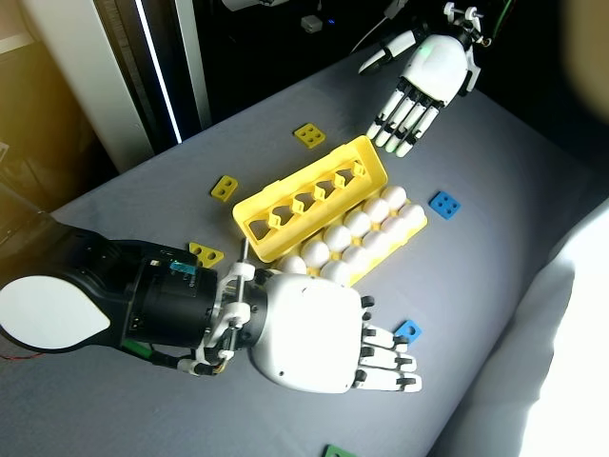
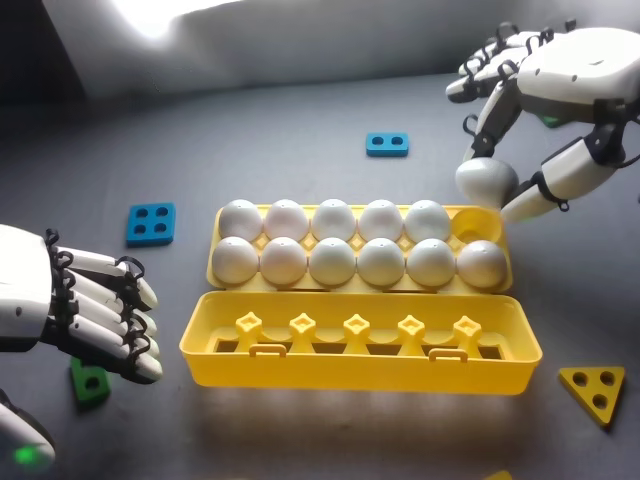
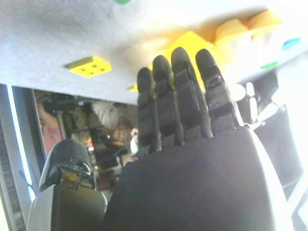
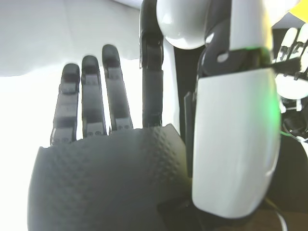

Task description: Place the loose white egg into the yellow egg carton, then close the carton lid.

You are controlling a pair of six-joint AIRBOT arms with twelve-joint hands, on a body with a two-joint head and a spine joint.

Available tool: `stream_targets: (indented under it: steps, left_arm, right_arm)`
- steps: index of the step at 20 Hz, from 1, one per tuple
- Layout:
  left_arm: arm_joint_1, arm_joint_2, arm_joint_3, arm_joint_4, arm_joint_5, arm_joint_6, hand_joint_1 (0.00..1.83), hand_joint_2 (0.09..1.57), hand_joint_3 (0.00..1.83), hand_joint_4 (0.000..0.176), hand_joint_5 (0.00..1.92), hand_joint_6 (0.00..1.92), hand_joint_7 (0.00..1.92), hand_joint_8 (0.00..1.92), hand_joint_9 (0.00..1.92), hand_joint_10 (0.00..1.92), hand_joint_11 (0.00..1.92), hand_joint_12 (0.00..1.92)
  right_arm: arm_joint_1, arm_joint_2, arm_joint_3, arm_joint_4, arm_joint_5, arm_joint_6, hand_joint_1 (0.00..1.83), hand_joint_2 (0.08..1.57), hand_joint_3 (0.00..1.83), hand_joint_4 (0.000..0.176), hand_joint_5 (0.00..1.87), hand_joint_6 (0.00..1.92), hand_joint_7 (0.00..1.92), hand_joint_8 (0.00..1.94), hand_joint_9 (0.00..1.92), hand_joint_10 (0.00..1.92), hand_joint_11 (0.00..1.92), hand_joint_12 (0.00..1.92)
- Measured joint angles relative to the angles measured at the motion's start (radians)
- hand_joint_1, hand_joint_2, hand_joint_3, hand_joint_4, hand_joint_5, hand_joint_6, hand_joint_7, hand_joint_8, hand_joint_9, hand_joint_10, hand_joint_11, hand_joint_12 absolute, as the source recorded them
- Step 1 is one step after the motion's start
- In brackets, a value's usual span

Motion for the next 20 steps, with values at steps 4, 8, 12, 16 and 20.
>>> stream_targets:
  steps: [4, 8, 12, 16, 20]
  left_arm:
    - [0.0, 0.0, 0.0, 0.0, 0.001, 0.0, 0.0, 1.14, 0.0, 0.0, 0.42, 0.0, 0.41, 0.0, 0.35, 0.0, 0.0, 0.57]
    - [0.0, 0.0, 0.0, 0.001, 0.001, 0.0, 0.0, 1.14, 0.0, 0.0, 0.43, 0.0, 0.41, 0.0, 0.35, 0.0, 0.0, 0.57]
    - [0.0, 0.0, 0.0, 0.001, 0.001, 0.0, 0.0, 1.14, 0.0, 0.0, 0.43, 0.0, 0.43, 0.0, 0.38, 0.0, 0.0, 0.6]
    - [0.0, 0.0, 0.0, 0.0, 0.0, 0.0, 0.0, 1.15, 0.0, 0.0, 0.43, 0.0, 0.42, 0.0, 0.36, 0.0, 0.0, 0.56]
    - [0.0, 0.0, 0.0, 0.001, 0.001, 0.0, 0.0, 1.14, 0.0, 0.0, 0.42, 0.0, 0.42, 0.0, 0.36, 0.0, 0.0, 0.56]
  right_arm:
    - [-0.018, 0.0, -0.014, 0.021, -0.01, -0.001, 1.08, 1.02, 0.0, 0.171, 1.19, 0.61, 0.3, 0.0, 0.18, 0.0, 0.0, 0.21]
    - [-0.024, 0.0, -0.022, 0.039, -0.018, -0.001, 1.08, 1.02, 0.0, 0.176, 1.19, 0.62, 0.29, 0.0, 0.18, 0.0, 0.0, 0.2]
    - [-0.023, 0.0, -0.033, 0.065, -0.023, -0.001, 1.08, 1.02, 0.0, 0.176, 1.19, 0.62, 0.3, 0.0, 0.2, 0.01, 0.0, 0.22]
    - [-0.024, 0.0, -0.043, 0.069, -0.029, -0.001, 1.08, 1.02, 0.0, 0.176, 1.2, 0.6, 0.31, 0.0, 0.19, 0.0, 0.0, 0.16]
    - [-0.025, 0.0, -0.043, 0.072, -0.031, -0.001, 1.08, 1.02, 0.0, 0.176, 1.18, 0.63, 0.32, 0.0, 0.21, 0.0, 0.0, 0.22]
